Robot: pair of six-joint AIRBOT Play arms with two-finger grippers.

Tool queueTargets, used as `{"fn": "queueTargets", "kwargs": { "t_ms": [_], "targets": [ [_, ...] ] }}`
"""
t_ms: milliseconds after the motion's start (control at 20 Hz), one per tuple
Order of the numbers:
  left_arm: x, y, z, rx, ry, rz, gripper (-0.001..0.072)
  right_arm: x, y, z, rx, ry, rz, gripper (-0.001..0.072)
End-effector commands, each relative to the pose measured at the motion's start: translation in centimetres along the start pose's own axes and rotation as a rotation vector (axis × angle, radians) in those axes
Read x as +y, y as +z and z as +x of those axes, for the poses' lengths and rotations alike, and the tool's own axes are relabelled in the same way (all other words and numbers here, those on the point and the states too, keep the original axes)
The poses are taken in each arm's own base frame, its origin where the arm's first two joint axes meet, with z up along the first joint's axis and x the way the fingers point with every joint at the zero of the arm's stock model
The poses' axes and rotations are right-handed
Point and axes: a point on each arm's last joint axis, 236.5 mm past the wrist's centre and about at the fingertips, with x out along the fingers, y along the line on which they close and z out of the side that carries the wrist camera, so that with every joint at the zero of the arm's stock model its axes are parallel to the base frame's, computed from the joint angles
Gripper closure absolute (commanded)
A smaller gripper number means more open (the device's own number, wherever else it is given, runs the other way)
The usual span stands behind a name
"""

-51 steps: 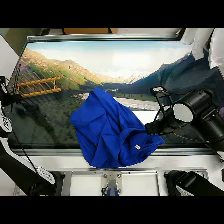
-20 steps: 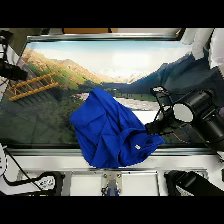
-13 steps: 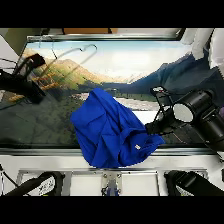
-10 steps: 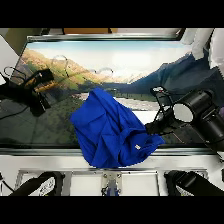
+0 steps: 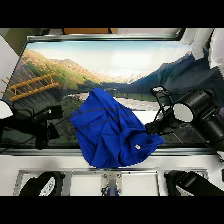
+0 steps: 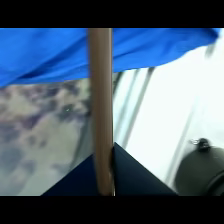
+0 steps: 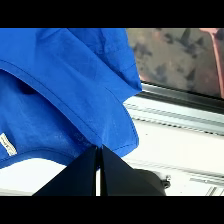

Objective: Fold the clothes and pants, and hang the long-sleeved shirts on hangers.

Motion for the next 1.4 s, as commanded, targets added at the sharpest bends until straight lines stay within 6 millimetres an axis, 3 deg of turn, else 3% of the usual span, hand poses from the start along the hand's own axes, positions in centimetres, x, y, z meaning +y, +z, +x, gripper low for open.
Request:
{"fn": "queueTargets", "kwargs": {
  "t_ms": [0,450,700,1000,1200,1350],
  "targets": [
    [-2.4,0.2,2.6,0.010,-0.057,0.067,0.0699,0.0,0.0,0.0,0.001,0.000,0.000,0.0701],
    [-2.0,2.8,5.5,0.071,-0.198,0.147,0.0701,0.0,0.0,0.0,0.000,0.000,0.000,0.0700],
    [-1.1,4.5,6.8,0.070,-0.188,0.195,0.0701,0.0,0.0,0.0,0.000,0.000,0.000,0.0701],
    [-1.8,7.7,8.6,-0.056,-0.285,0.147,0.0701,0.0,0.0,0.0,0.000,0.000,0.000,0.0701],
    [-1.7,7.9,9.0,-0.066,-0.301,0.138,0.0701,0.2,-0.1,0.0,0.003,0.006,-0.002,0.0701],
    [-1.9,7.9,9.0,-0.063,-0.308,0.138,0.0701,-1.4,0.8,-0.5,-0.033,-0.049,-0.073,0.0700]
  ]
}}
